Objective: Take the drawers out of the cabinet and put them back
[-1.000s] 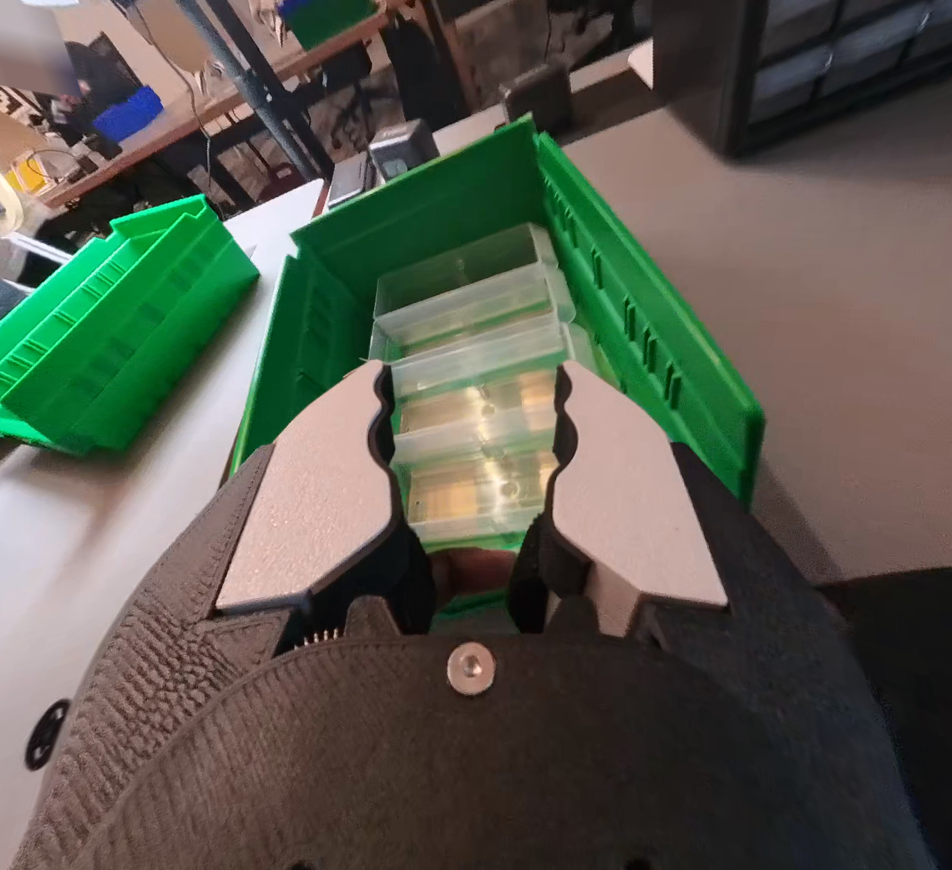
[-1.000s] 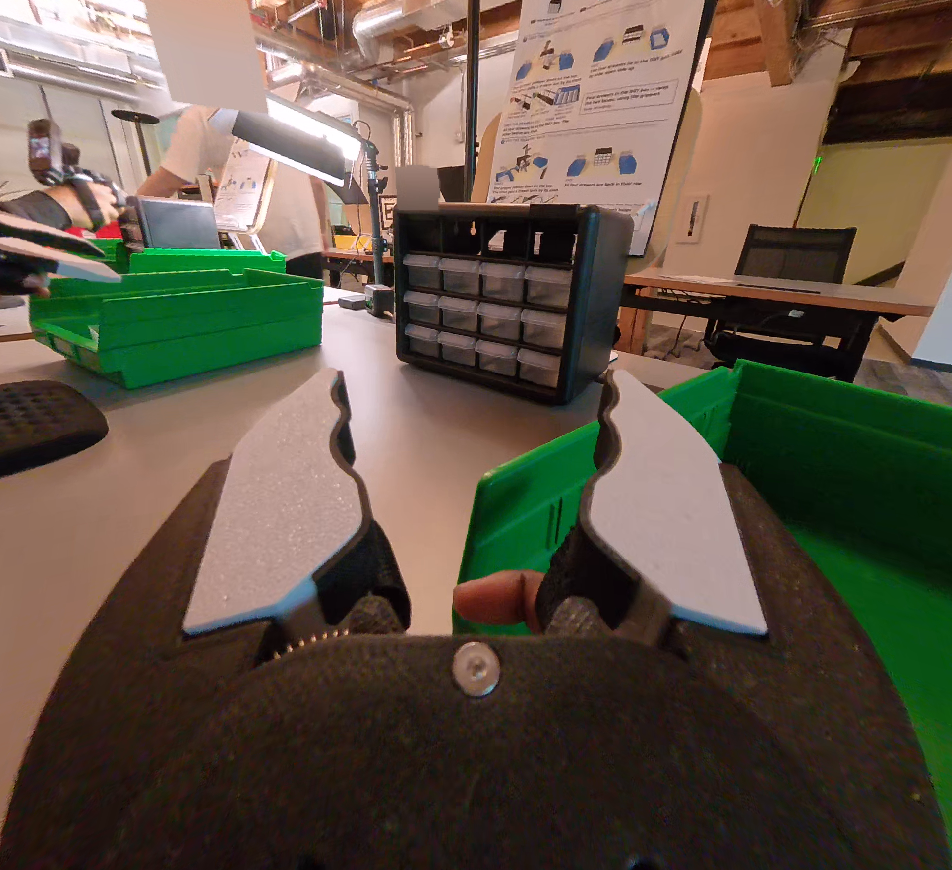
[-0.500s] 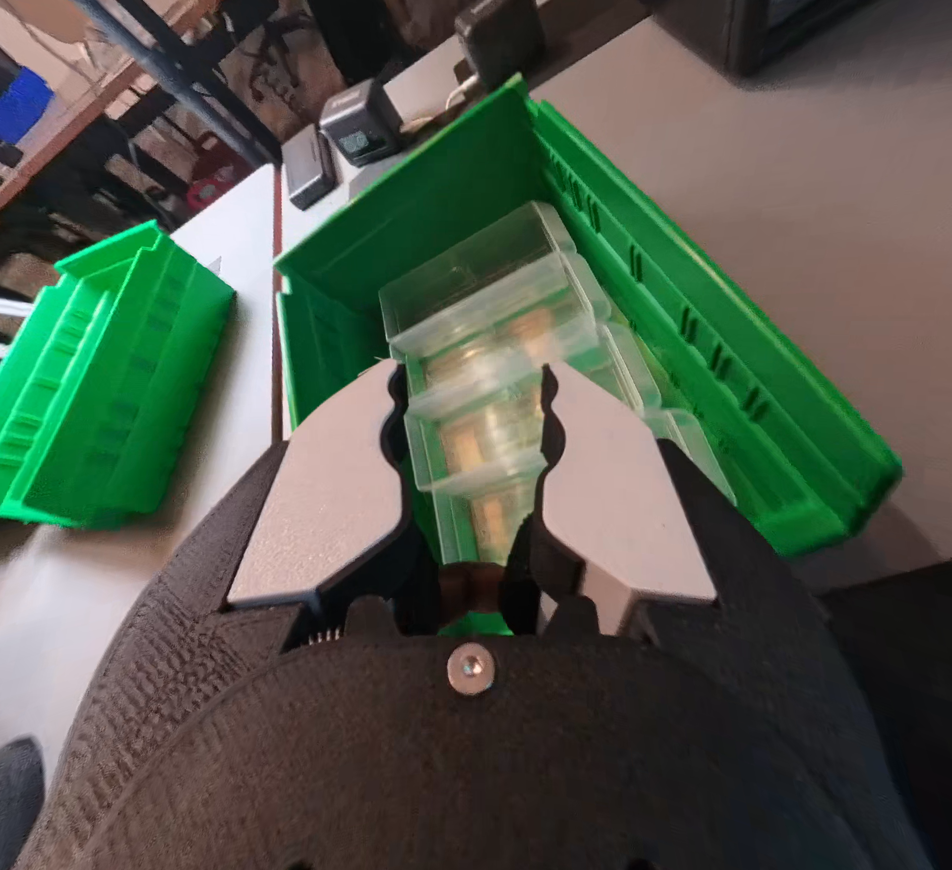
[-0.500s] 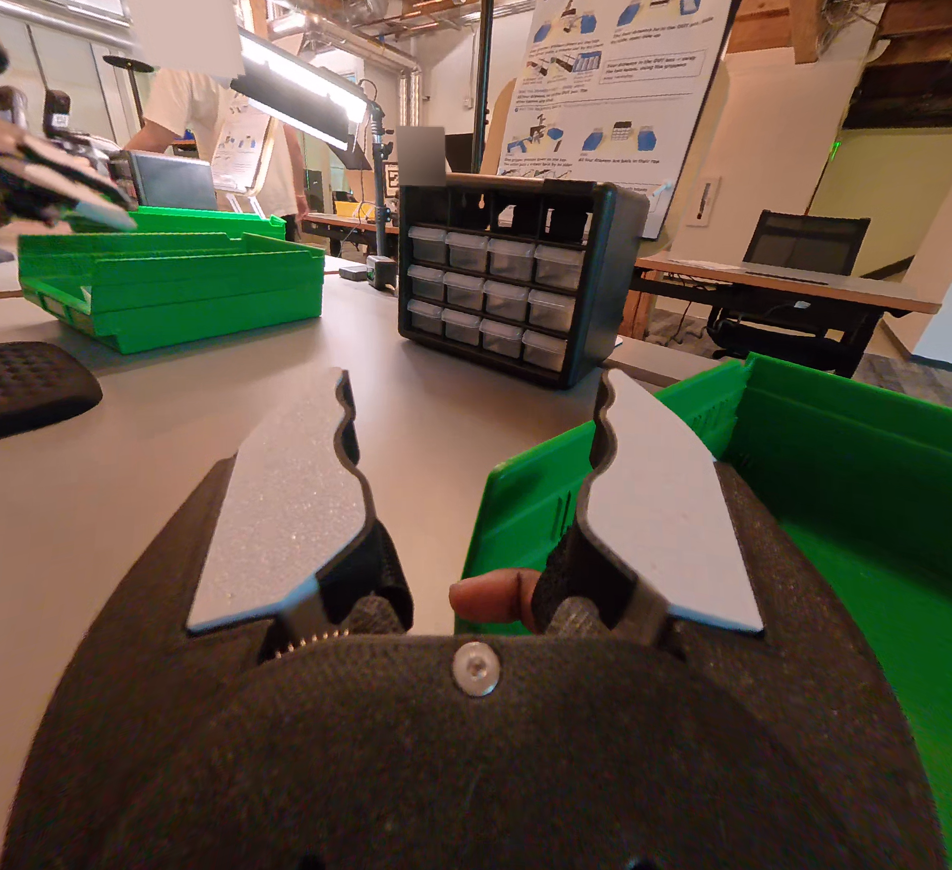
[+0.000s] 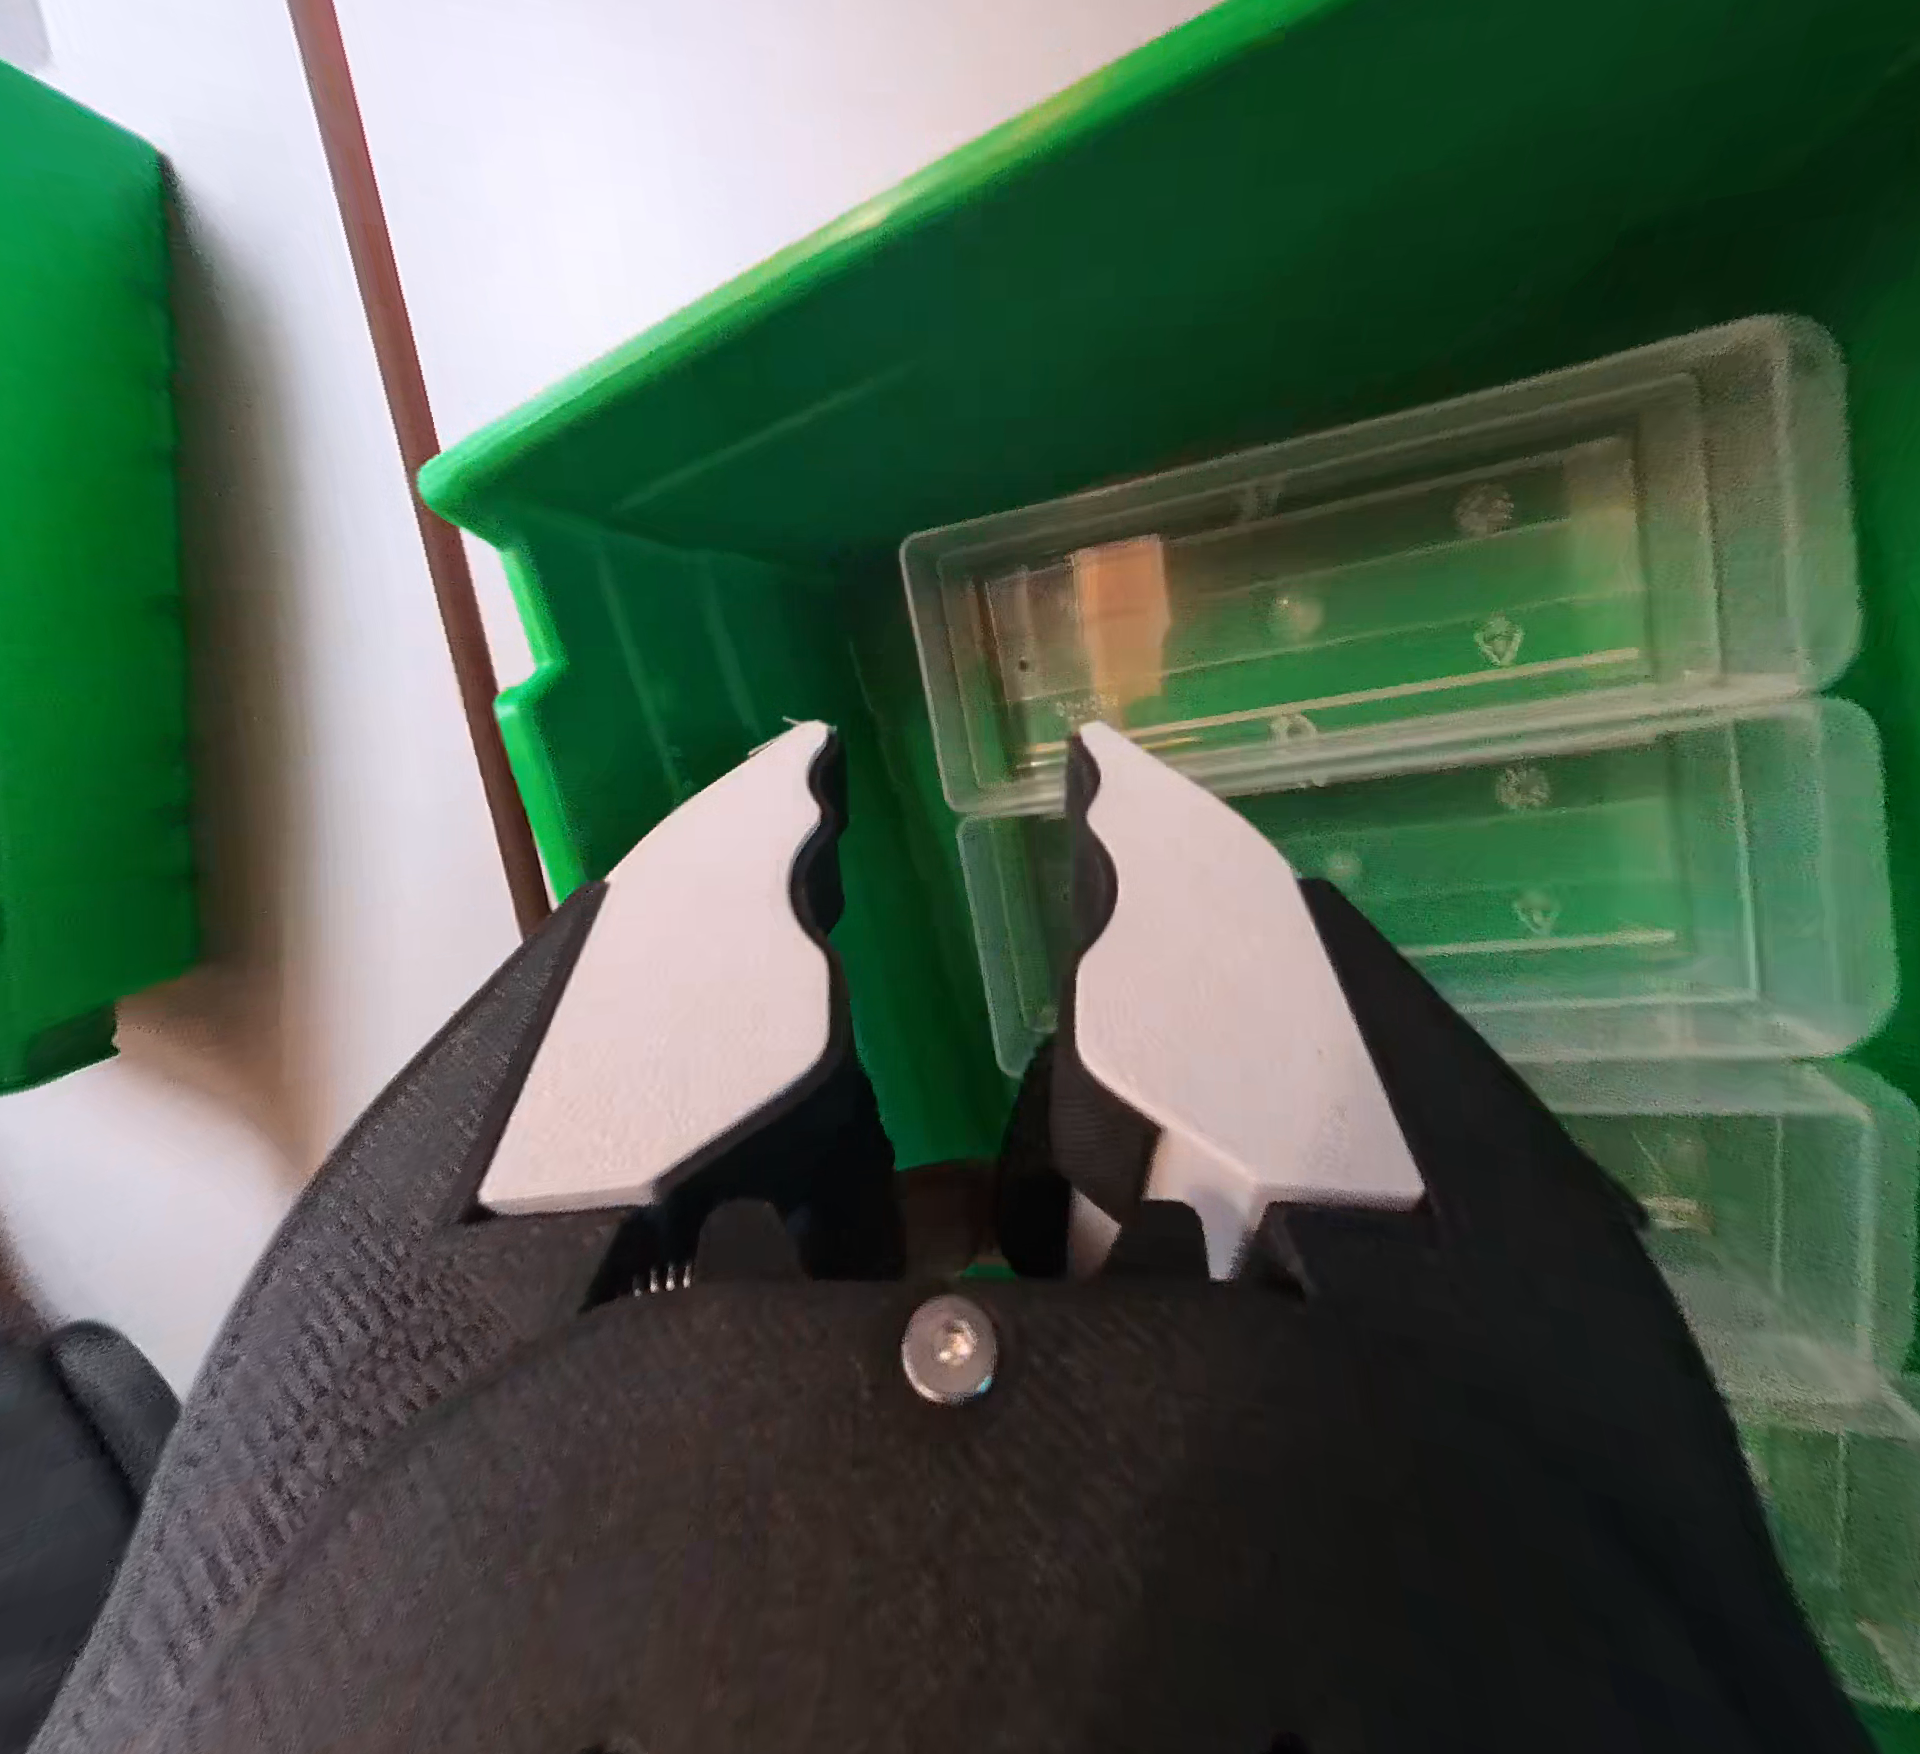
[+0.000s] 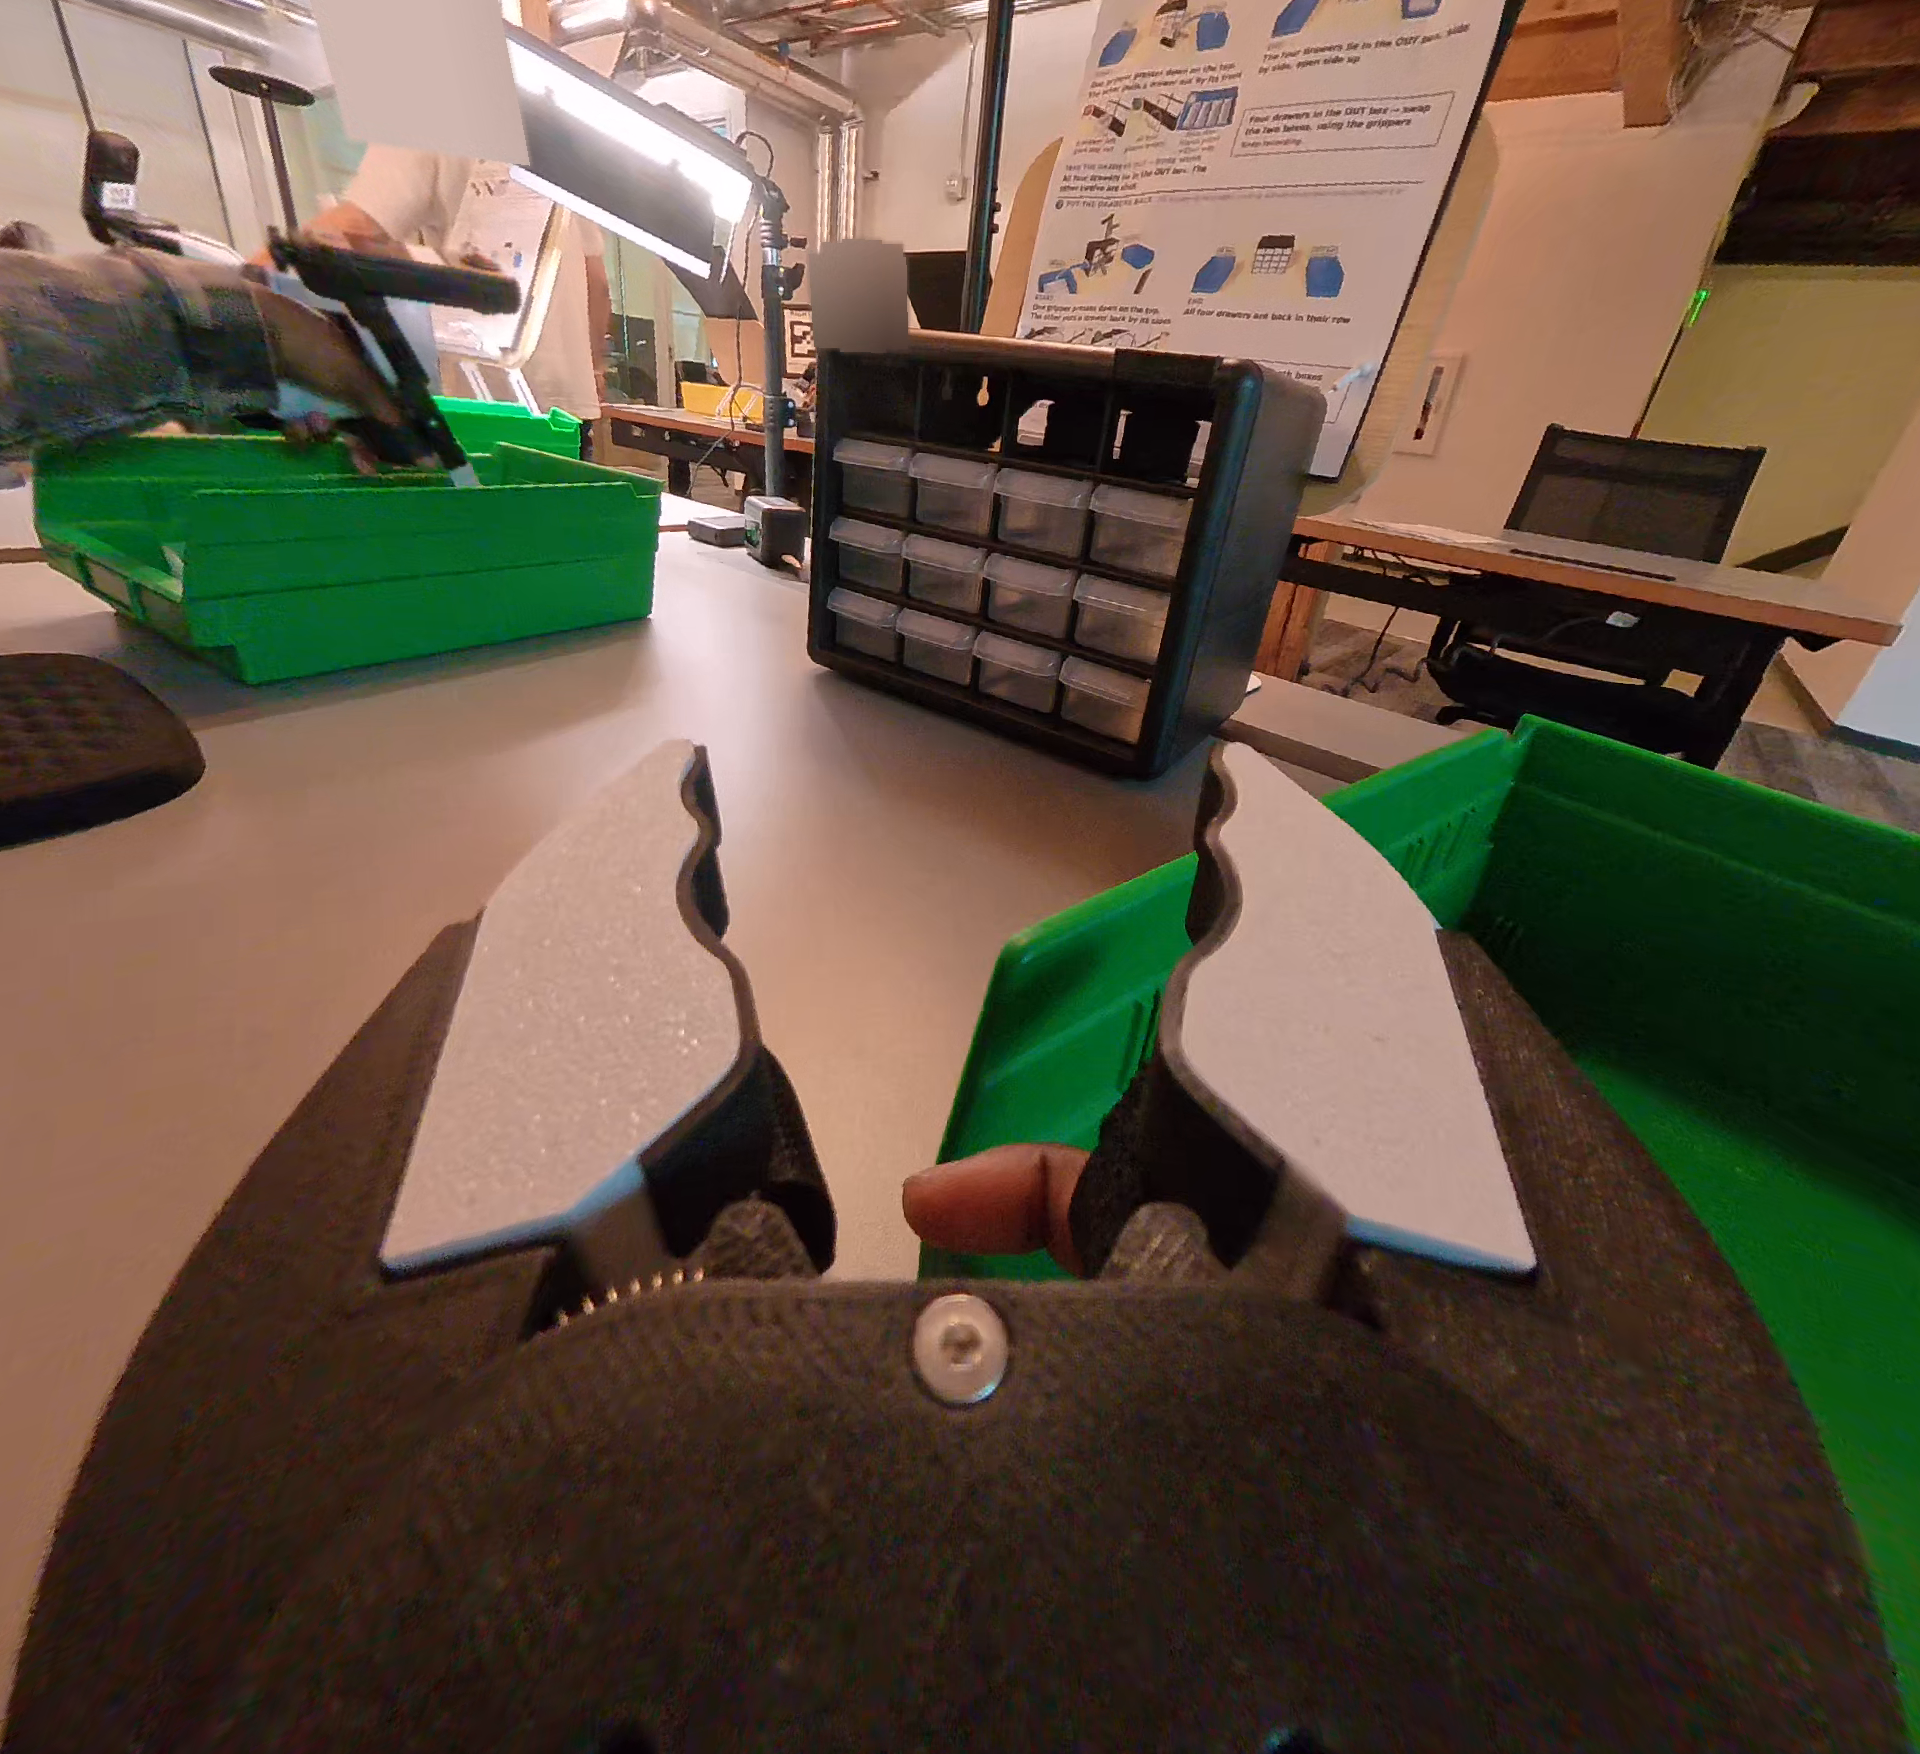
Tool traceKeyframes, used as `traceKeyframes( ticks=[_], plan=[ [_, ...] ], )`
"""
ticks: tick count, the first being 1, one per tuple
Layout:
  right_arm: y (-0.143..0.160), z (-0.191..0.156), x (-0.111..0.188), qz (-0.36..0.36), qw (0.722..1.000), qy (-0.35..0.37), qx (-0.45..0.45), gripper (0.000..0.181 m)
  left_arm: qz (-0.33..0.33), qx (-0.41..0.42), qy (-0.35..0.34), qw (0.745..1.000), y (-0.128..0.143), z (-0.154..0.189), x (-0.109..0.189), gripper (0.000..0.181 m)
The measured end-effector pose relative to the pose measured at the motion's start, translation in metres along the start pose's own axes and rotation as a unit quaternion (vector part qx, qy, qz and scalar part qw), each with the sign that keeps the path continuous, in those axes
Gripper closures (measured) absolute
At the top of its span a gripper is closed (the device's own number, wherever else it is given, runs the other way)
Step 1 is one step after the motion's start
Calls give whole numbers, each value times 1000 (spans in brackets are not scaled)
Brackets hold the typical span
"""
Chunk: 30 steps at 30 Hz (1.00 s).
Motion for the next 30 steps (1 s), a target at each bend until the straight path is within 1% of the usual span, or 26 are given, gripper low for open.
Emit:
traceKeyframes(
  ticks=[3, 7, 9, 10, 12, 15, 18, 23, 27, 28, 29, 30],
  plan=[
    [0, -2, -1, -4, 1000, -4, 7, 93, -14, 12, -3, 1000, -3, -2, -12, 144],
    [0, -3, -2, -11, 1000, -10, 17, 93, -39, 7, -10, 999, 0, 0, -25, 150],
    [0, -4, -2, -14, 1000, -13, 20, 93, -40, 10, -5, 999, 1, 2, -29, 151],
    [0, -4, -2, -15, 1000, -13, 22, 93, -38, 13, -1, 999, 2, 3, -30, 155],
    [0, -5, -2, -16, 999, -14, 25, 94, -34, 18, -12, 999, 2, 1, -32, 171],
    [0, -5, -3, -20, 999, -15, 27, 94, -5, 38, -6, 999, 0, -2, -26, 178],
    [1, -6, -4, -25, 999, -20, 35, 94, 54, 66, 1, 996, -4, -9, -6, 180],
    [1, -9, -6, -39, 997, -29, 55, 94, 127, 62, -48, 989, -7, -23, 40, 180],
    [0, -14, -7, -68, 992, -34, 104, 92, 192, 61, -70, 977, -5, -31, 83, 180],
    [-1, -16, -7, -86, 989, -33, 115, 94, 211, 58, -60, 974, -4, -30, 94, 180],
    [-2, -18, -8, -113, 985, -27, 125, 98, 232, 53, -40, 970, -4, -27, 105, 180],
    [-4, -21, -9, -135, 981, -23, 134, 98, 253, 47, -14, 966, -5, -23, 115, 180]
  ],
)
Point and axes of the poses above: each gripper's, where its closed fingertips meet, x back along the fingers, y out of its underside, z = x × y across the jaws, the point moved 10 cm from there along x, back along the fingers, and after that the axes turned 3 degrees about -x, right-handed, at the moved point
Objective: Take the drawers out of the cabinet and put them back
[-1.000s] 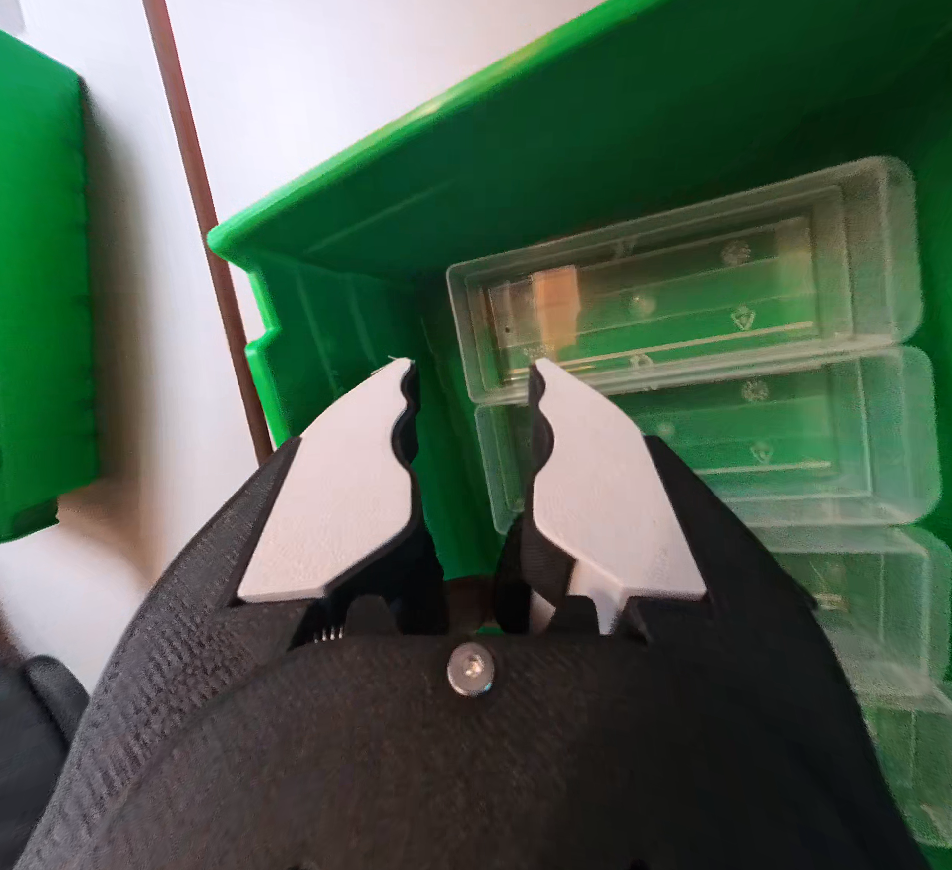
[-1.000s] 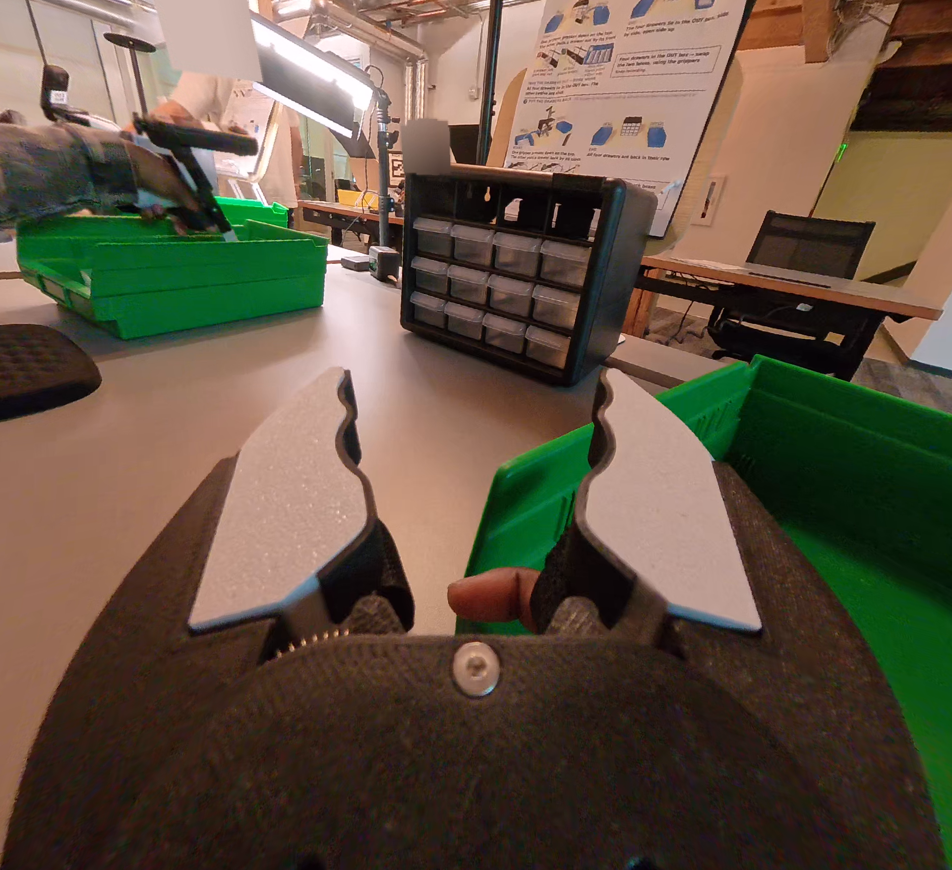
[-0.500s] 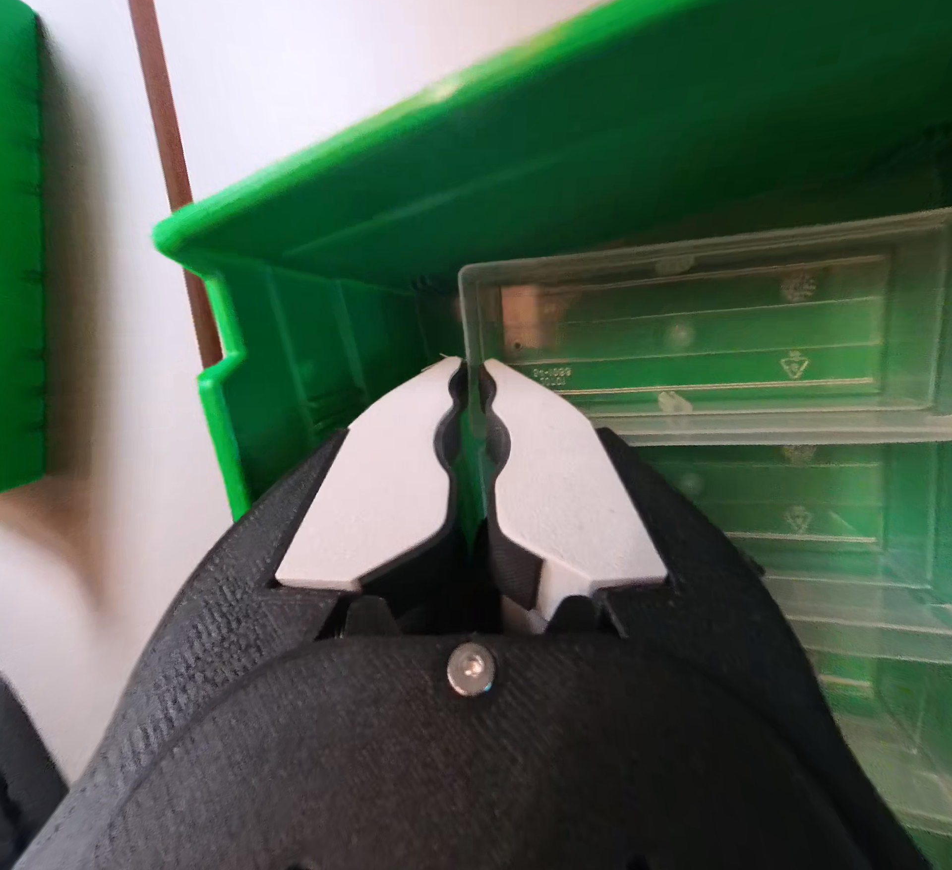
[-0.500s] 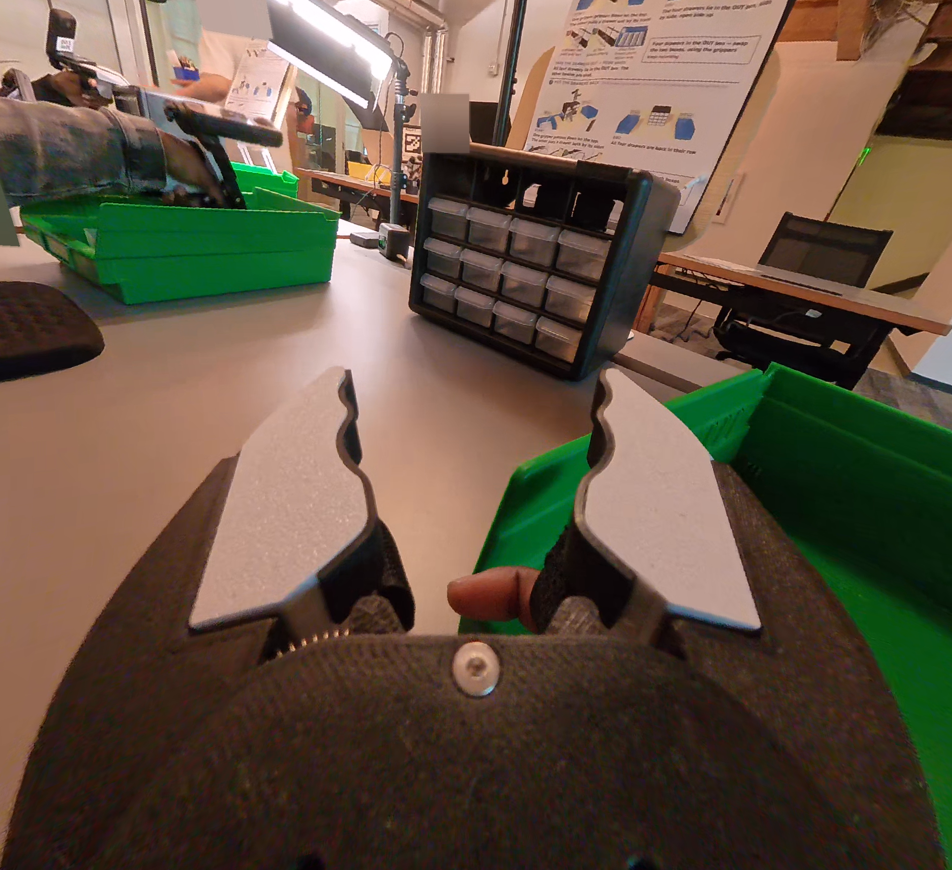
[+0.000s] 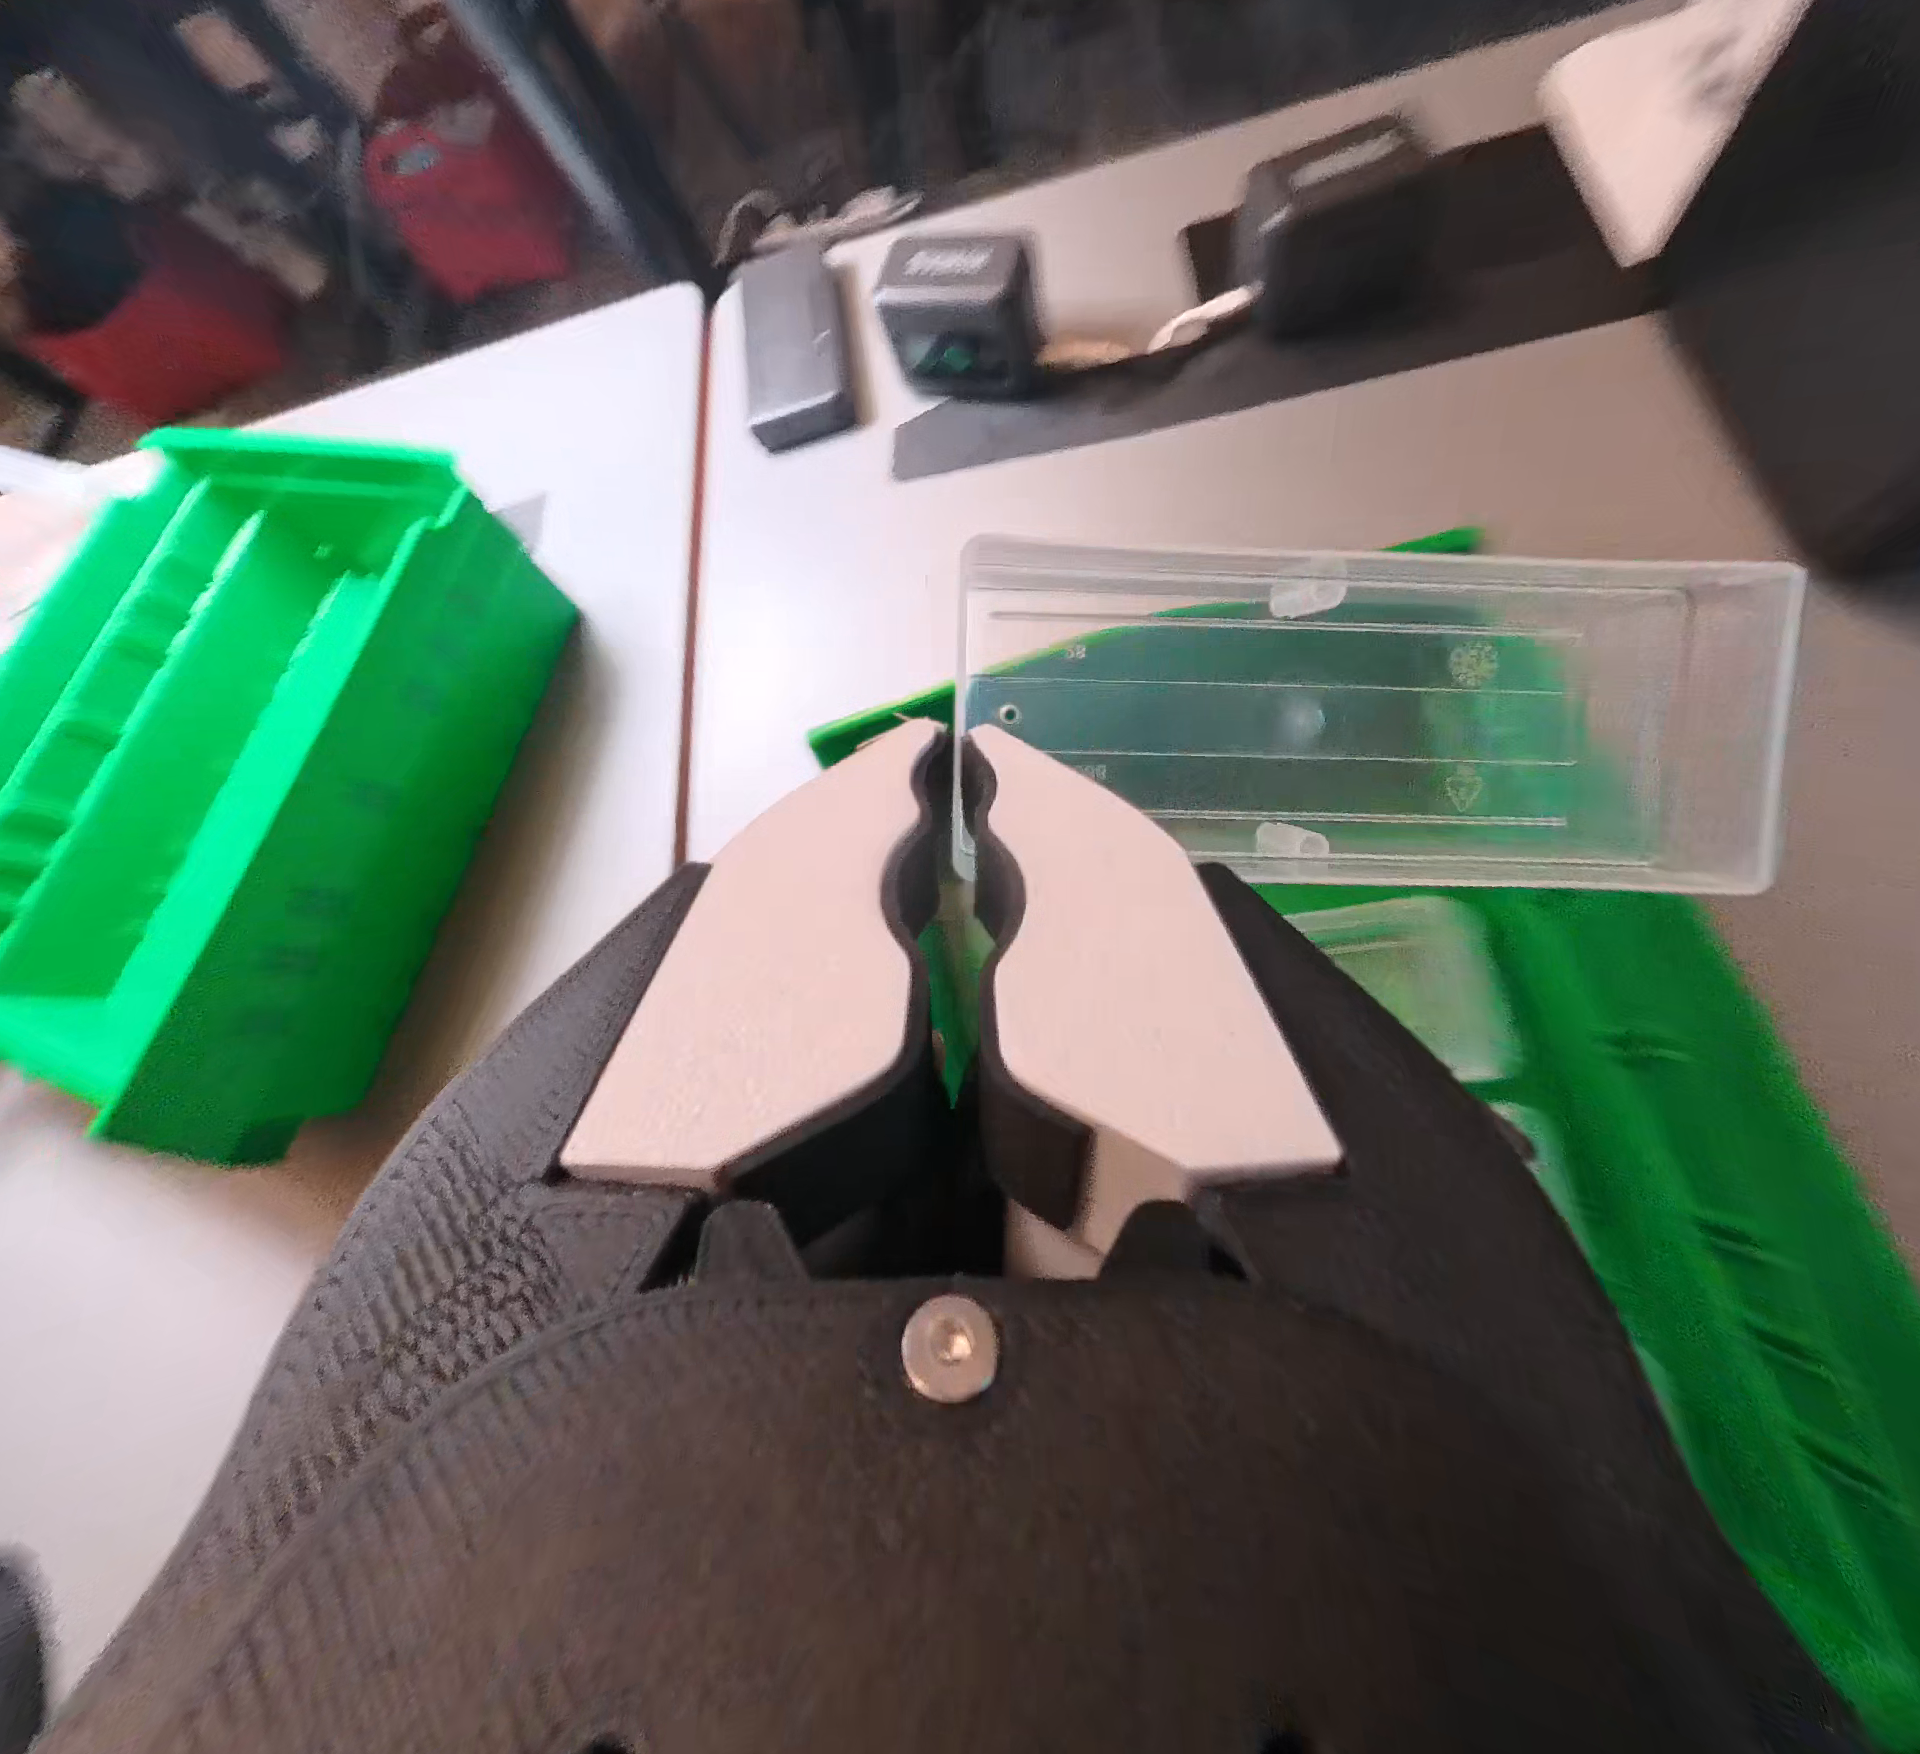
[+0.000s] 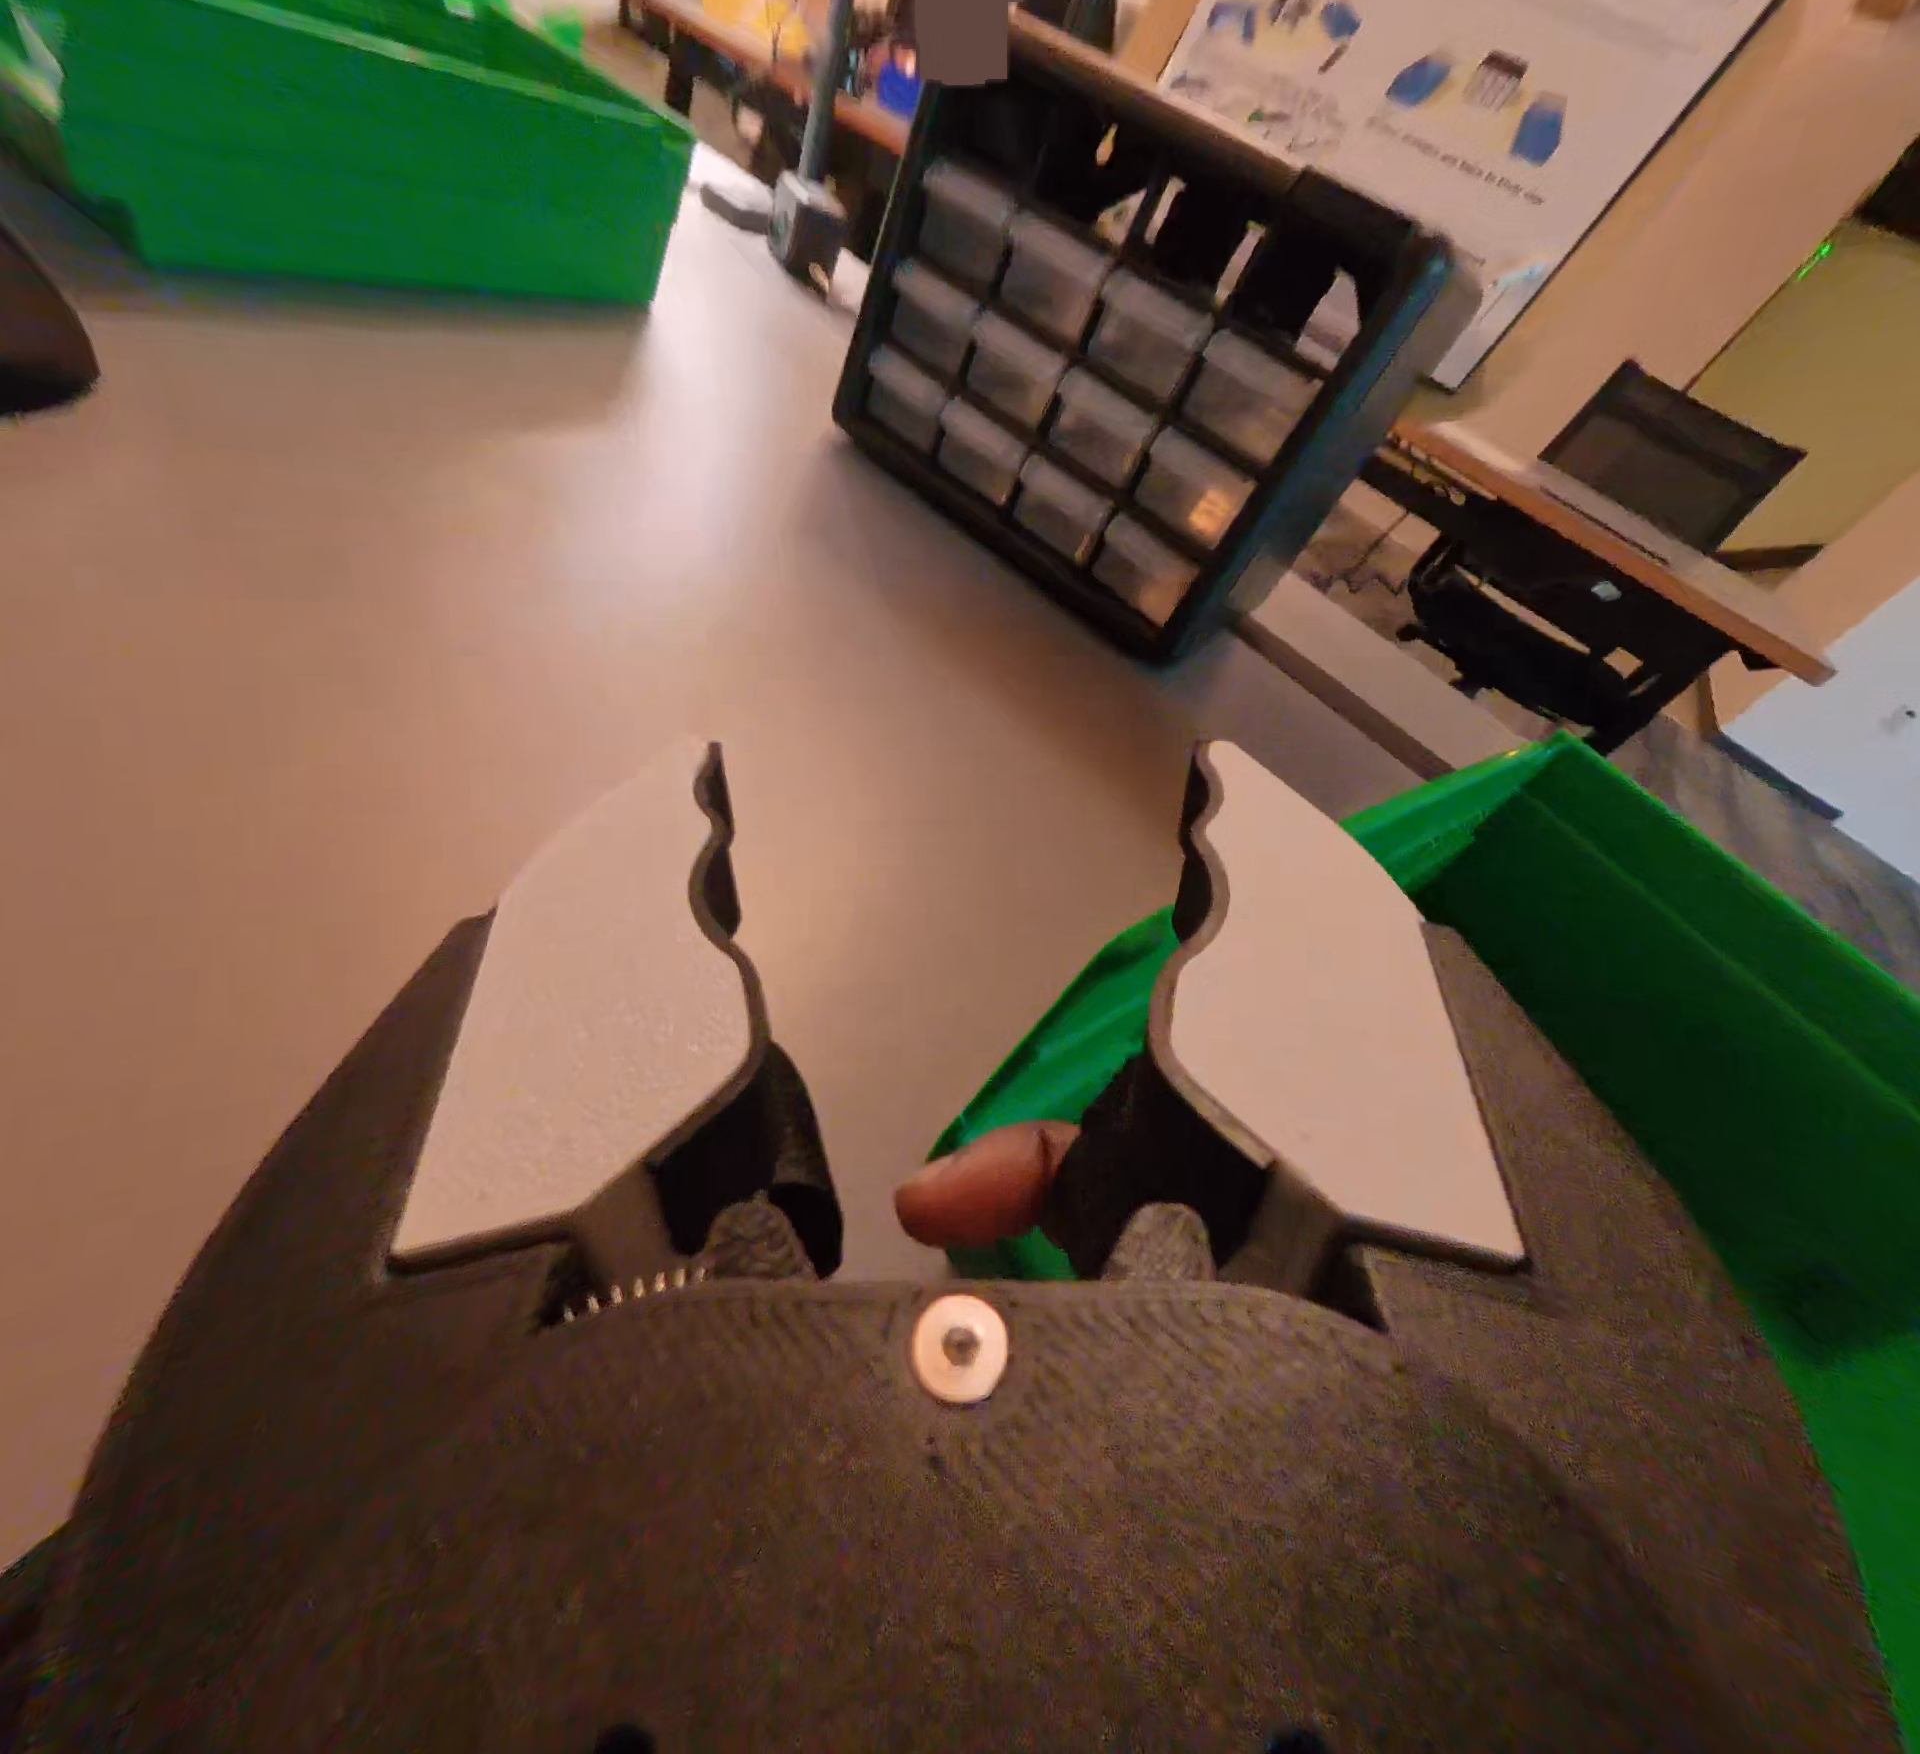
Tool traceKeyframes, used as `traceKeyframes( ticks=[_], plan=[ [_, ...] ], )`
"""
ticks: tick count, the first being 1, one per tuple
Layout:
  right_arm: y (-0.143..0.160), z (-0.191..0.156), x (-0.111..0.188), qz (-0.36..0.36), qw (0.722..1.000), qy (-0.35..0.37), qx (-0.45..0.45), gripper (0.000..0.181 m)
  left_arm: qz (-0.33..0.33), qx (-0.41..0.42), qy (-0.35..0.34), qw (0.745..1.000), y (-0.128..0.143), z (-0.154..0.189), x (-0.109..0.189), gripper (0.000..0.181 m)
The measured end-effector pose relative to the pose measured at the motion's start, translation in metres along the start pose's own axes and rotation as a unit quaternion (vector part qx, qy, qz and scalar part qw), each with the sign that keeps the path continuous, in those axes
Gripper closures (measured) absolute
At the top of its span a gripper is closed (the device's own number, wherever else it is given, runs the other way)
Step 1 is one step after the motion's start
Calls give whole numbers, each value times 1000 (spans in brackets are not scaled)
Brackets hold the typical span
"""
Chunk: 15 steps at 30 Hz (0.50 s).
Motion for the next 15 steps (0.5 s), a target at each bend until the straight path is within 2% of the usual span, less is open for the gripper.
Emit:
traceKeyframes(
  ticks=[3, 7, 11, 15],
  plan=[
    [-10, -9, -5, -14, 999, -10, 34, 99, 50, -13, 93, 994, -15, 25, 24, 180],
    [-25, -25, -15, -3, 995, -10, 100, 101, 85, -57, 206, 973, -28, 74, 40, 180],
    [-40, -42, -25, 25, 979, 18, 201, 115, 80, -117, 288, 947, -34, 131, 41, 180],
    [-50, -59, -35, 61, 945, 45, 320, 128, 51, -184, 343, 920, -37, 191, 31, 180]
  ],
)
Point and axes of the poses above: each gripper's, where its closed fingertips meet, x back along the fingers, y out of its underside, z = x × y across the jaws, the point moved 10 cm from there along x, back along the fingers, and after that the axes turned 3 degrees about -x, right-handed, at the moved point
